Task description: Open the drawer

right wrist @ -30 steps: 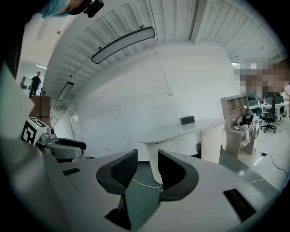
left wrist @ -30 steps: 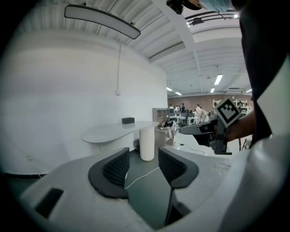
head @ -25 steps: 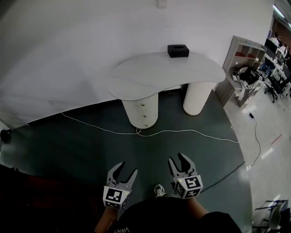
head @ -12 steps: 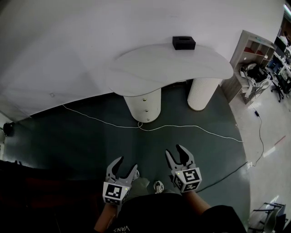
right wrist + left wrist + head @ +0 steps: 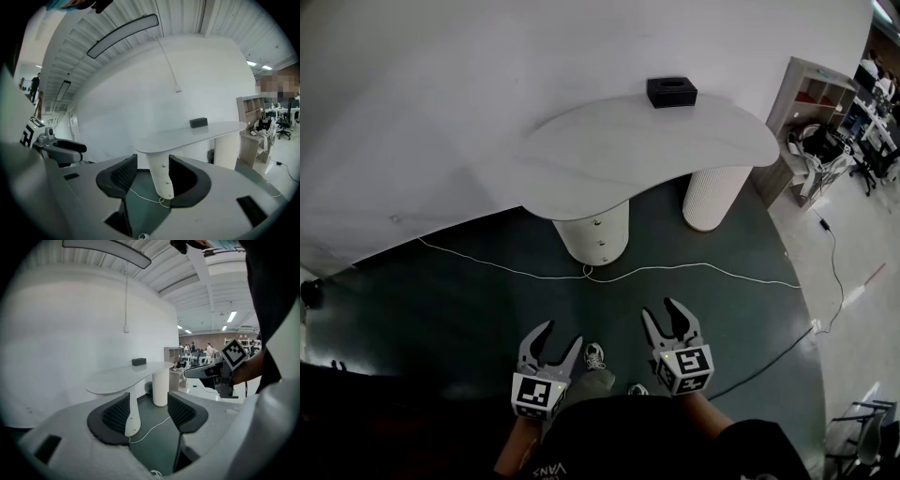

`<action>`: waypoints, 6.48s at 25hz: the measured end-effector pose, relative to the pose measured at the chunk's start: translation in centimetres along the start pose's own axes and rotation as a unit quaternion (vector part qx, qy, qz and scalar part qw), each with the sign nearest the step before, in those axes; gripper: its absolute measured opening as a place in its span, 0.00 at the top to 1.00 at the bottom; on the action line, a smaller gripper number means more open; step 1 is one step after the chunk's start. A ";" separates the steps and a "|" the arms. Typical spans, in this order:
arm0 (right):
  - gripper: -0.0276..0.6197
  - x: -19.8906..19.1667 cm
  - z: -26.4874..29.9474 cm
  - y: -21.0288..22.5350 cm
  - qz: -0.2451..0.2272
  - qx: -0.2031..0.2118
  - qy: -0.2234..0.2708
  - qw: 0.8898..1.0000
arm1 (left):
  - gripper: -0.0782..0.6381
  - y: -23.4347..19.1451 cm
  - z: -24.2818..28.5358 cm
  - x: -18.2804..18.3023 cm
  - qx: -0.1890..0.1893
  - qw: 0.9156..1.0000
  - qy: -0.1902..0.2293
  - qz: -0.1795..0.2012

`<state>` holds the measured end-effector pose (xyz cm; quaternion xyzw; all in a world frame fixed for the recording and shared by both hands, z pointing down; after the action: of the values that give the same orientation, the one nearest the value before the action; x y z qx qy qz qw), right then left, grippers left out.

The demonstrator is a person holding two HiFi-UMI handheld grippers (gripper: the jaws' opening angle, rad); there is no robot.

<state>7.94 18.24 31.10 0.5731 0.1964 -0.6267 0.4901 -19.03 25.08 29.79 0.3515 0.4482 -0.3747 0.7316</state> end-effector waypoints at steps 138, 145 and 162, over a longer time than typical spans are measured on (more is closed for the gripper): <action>0.79 -23.2 35.1 11.4 0.182 0.022 0.008 0.983 | 0.55 -12.5 27.6 -14.6 -0.143 0.979 -0.110 0.097; 0.79 -24.7 32.2 10.9 0.183 0.023 -0.004 0.983 | 0.55 -11.3 26.4 -14.6 -0.154 0.977 -0.106 0.100; 0.79 -26.0 28.5 11.0 0.183 0.027 -0.013 0.983 | 0.55 -10.3 26.0 -15.5 -0.212 0.964 -0.127 0.098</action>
<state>-1.38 0.44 65.83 0.6042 0.0654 -0.5389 0.5833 -22.67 1.74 51.28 0.1806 0.3844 -0.2391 0.8732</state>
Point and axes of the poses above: the fingertips, and each gripper's own axes: z forward along the fingers, y to its right, x out of its top, the point moved 10 cm from there along -z, backward along the fingers, and after that the axes turned 7 degrees about z, right-handed, at the moved point
